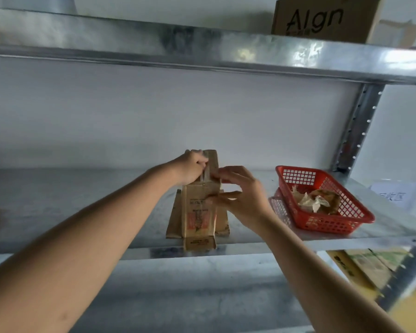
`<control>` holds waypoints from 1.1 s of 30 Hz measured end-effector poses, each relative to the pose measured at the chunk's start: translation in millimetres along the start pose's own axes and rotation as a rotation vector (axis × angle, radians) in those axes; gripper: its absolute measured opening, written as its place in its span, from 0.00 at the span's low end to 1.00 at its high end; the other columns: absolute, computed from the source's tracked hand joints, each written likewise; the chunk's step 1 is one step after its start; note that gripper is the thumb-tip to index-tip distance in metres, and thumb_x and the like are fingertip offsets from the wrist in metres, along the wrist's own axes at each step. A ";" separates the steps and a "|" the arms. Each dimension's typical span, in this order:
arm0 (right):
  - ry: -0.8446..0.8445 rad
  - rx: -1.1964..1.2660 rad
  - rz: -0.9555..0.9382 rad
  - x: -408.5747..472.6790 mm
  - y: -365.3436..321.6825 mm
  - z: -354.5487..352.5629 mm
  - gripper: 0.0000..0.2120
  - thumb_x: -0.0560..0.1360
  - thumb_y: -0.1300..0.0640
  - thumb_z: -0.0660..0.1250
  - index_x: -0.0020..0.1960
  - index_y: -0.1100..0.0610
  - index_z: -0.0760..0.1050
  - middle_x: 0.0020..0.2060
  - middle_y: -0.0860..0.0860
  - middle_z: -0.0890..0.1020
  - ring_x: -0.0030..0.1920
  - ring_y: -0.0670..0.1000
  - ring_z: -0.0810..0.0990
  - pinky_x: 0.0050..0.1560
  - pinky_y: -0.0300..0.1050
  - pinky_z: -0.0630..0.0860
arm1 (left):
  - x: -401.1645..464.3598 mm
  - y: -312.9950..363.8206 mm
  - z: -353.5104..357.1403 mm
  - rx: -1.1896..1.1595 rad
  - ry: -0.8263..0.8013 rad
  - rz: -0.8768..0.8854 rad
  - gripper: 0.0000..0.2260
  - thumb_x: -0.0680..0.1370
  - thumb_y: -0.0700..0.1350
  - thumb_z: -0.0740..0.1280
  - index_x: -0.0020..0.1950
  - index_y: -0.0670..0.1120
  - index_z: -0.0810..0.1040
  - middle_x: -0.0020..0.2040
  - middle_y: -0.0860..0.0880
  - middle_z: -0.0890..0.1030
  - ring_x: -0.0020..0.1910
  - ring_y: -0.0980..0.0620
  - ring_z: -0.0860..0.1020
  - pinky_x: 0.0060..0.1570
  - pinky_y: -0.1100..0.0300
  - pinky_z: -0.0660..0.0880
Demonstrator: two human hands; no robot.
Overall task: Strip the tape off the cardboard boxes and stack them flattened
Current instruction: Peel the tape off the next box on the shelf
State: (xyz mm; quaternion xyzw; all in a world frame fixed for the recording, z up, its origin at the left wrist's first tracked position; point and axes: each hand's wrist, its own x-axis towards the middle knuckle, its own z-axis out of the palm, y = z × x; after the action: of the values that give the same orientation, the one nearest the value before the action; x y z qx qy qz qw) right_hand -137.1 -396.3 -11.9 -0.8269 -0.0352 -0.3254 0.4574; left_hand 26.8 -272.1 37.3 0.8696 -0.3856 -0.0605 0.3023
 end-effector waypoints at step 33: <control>-0.086 -0.130 0.089 11.0 -31.6 -10.5 0.12 0.80 0.68 0.59 0.44 0.52 0.70 0.31 0.43 0.73 0.32 0.47 0.66 0.31 0.42 0.64 | -18.1 15.1 -12.3 0.088 -0.059 0.054 0.18 0.86 0.52 0.59 0.56 0.39 0.80 0.59 0.51 0.68 0.58 0.54 0.66 0.59 0.56 0.61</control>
State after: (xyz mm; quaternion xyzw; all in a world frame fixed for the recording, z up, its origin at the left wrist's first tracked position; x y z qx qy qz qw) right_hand -145.0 -388.9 21.5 -0.8688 0.0033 -0.2703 0.4148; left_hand 8.9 -261.3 53.6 0.8692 -0.4199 -0.0608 0.2539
